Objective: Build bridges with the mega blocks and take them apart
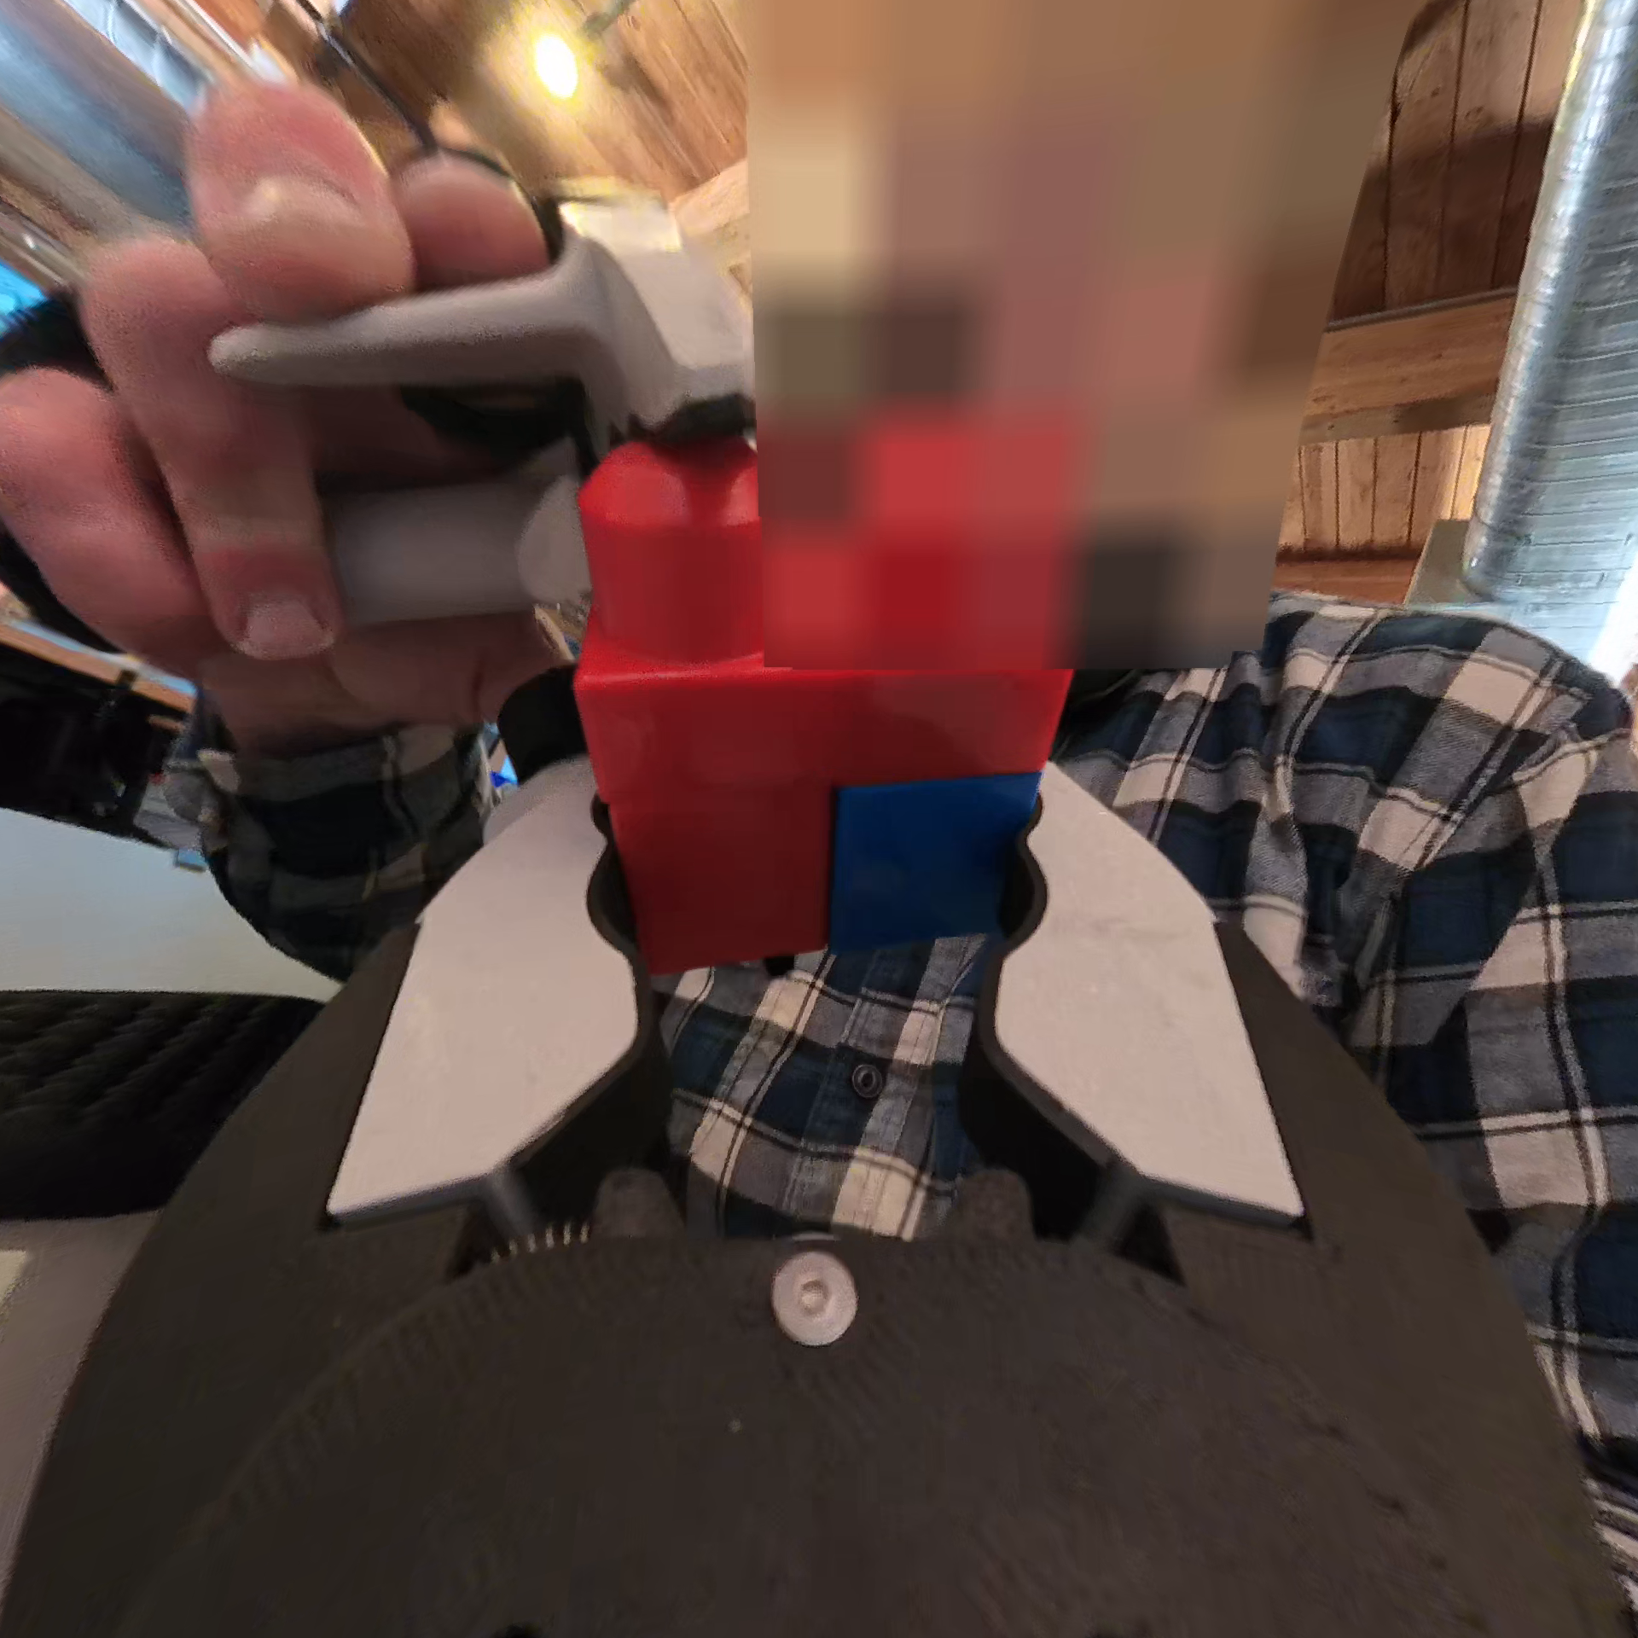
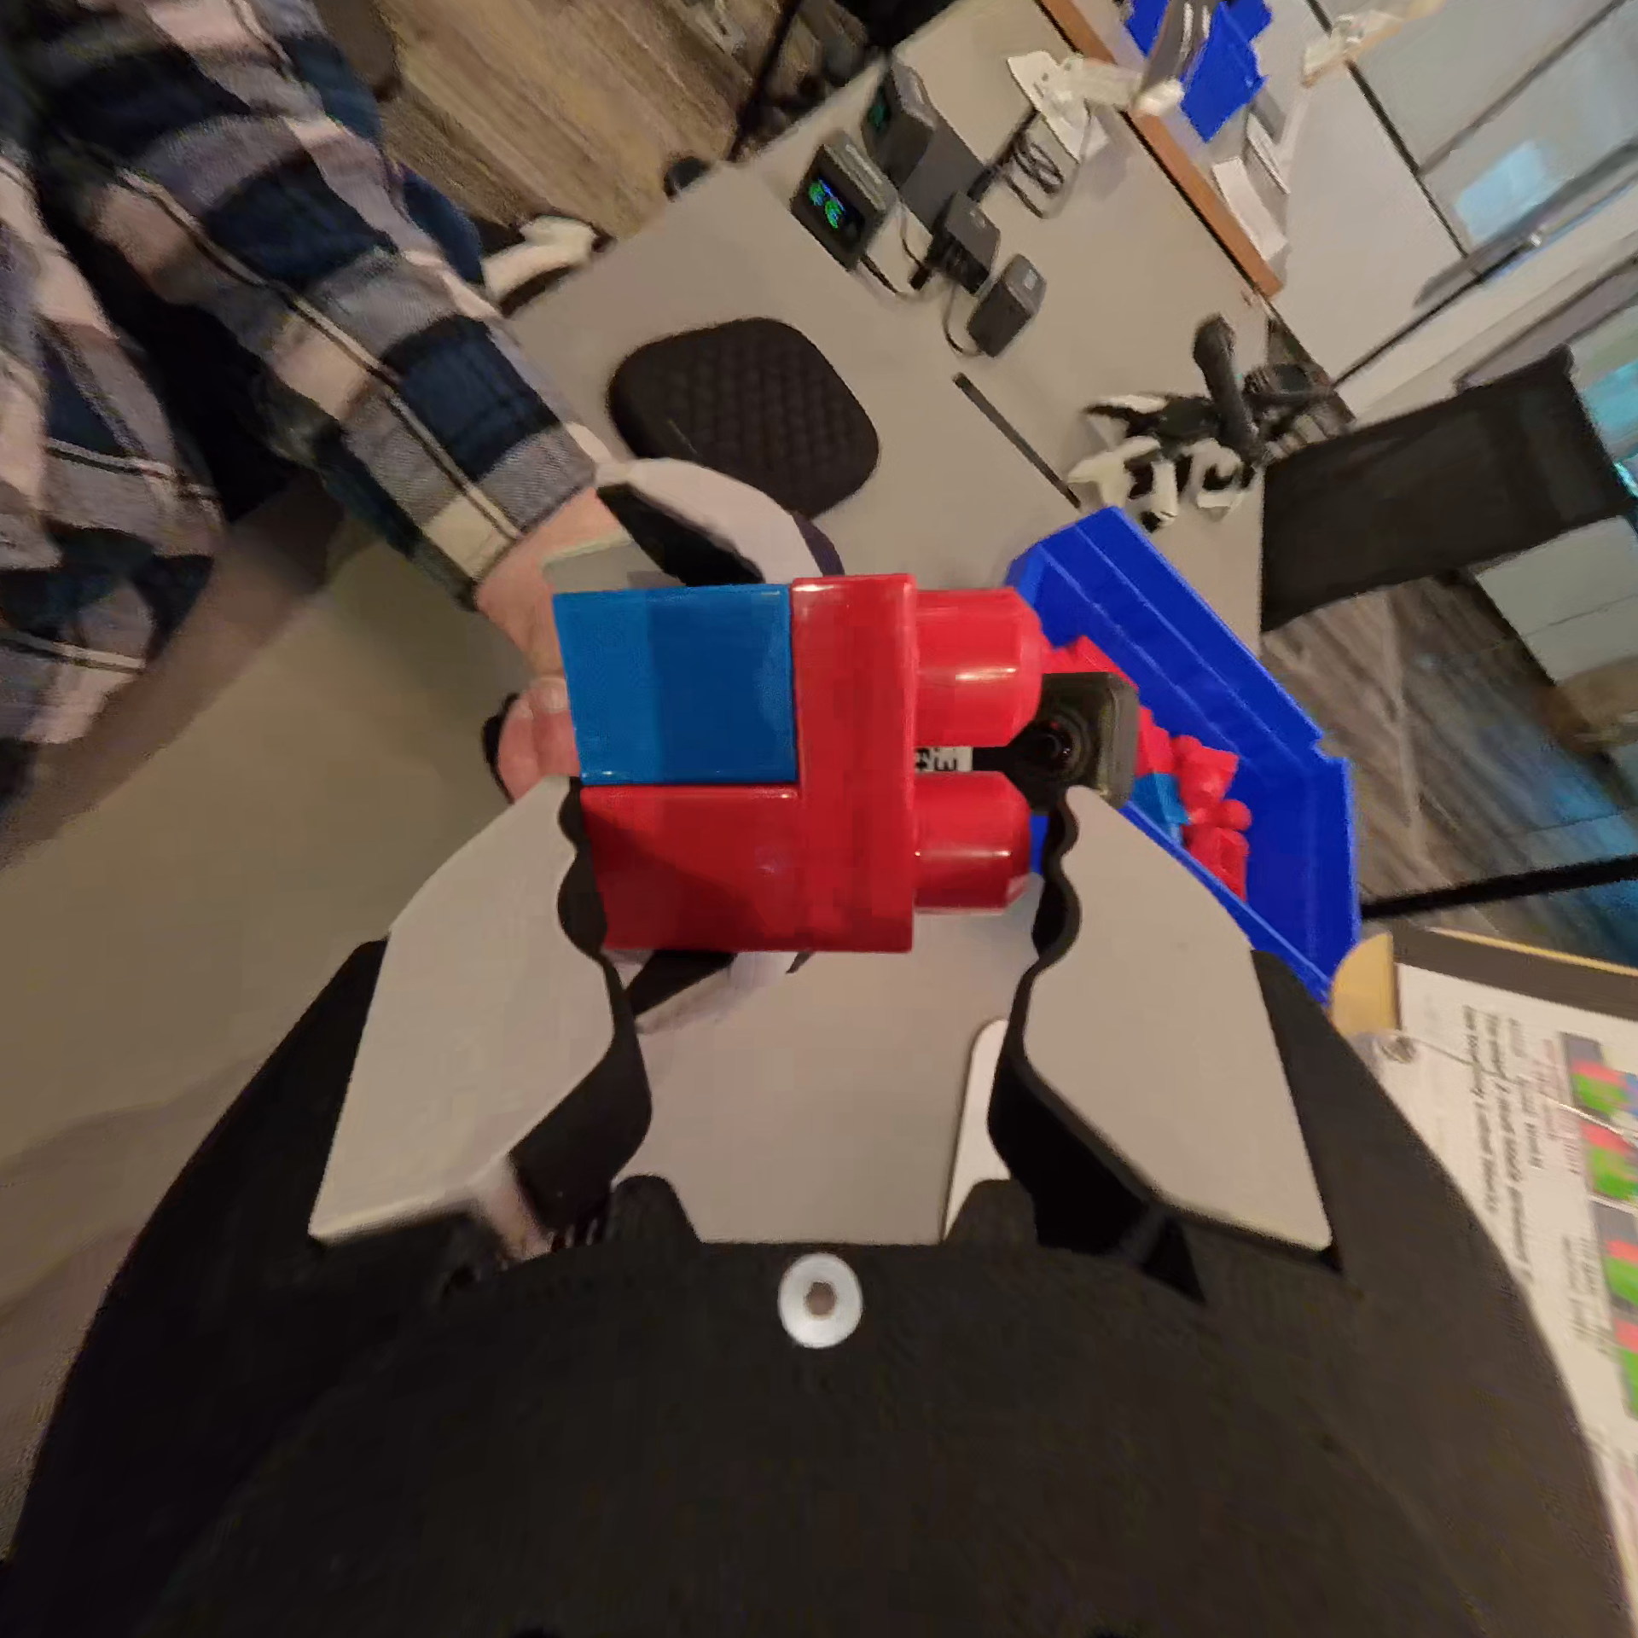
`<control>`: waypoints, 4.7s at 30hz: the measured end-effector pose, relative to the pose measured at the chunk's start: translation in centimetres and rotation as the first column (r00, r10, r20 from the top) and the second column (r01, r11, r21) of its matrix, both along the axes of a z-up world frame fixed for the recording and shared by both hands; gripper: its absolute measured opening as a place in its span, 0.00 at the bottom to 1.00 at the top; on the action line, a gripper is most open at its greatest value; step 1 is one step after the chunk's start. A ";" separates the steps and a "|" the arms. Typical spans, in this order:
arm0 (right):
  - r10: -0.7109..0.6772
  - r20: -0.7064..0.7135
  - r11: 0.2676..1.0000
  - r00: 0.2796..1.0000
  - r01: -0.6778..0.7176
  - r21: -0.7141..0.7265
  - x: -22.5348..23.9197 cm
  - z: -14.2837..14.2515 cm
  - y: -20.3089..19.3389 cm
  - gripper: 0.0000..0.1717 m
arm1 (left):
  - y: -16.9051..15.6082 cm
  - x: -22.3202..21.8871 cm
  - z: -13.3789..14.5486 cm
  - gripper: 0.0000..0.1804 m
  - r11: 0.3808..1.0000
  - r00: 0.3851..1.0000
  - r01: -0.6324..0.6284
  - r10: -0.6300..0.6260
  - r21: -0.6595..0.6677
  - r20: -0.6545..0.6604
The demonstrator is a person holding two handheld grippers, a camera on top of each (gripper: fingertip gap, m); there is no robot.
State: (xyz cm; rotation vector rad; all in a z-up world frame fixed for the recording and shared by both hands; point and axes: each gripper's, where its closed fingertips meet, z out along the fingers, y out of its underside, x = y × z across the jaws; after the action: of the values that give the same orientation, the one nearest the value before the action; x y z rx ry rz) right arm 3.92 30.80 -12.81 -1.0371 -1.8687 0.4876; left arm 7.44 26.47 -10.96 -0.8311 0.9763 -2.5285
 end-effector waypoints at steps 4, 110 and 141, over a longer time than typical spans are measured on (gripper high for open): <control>0.151 0.019 0.967 0.988 -0.144 -0.210 1.5 1.7 -1.4 0.49 | -0.7 -0.1 -1.1 0.45 0.996 0.994 0.079 -0.076 0.040 -0.082; -0.108 0.223 0.931 0.969 0.177 -0.318 6.1 -4.0 10.2 0.12 | 9.0 -3.4 -19.1 0.35 0.364 0.157 0.566 0.833 0.740 -0.530; -0.069 0.265 0.904 0.962 0.173 -0.392 6.3 -7.0 10.8 0.10 | 24.6 -27.5 -16.8 0.21 0.299 0.003 0.866 0.800 0.402 -0.600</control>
State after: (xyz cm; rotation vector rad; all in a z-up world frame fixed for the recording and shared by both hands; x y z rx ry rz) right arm 10.27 41.57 -19.76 -1.5476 -1.9437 0.7279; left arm -20.01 51.11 -27.76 -2.0392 2.5040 0.1765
